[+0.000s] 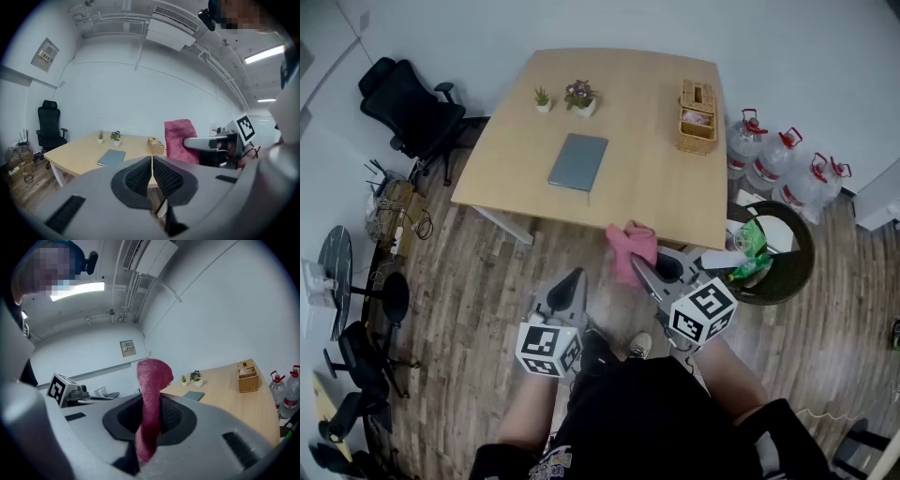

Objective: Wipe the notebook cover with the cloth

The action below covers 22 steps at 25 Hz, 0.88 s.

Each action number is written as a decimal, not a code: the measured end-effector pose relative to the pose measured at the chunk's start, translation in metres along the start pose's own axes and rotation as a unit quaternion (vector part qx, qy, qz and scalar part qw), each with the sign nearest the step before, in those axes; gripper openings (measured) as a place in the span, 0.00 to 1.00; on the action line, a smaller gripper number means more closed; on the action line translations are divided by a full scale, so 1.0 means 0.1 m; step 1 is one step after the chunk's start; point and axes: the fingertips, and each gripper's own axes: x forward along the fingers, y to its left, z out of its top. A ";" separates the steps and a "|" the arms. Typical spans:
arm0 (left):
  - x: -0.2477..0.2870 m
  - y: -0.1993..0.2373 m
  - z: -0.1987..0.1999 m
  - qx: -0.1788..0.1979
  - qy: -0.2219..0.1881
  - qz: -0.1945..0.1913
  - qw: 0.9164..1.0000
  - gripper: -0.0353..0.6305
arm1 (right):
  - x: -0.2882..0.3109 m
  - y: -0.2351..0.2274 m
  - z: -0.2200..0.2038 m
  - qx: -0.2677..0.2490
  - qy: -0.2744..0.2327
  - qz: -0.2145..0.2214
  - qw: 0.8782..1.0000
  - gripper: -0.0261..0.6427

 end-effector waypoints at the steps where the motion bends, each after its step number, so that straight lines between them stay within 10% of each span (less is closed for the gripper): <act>1: 0.00 0.01 0.00 -0.001 0.000 0.000 1.000 0.07 | 0.01 0.00 0.00 0.000 0.000 0.000 1.000 0.14; 22: 0.20 0.56 -0.09 -0.029 0.018 -0.007 0.999 0.07 | 0.56 -0.08 -0.12 0.015 0.027 0.003 1.000 0.14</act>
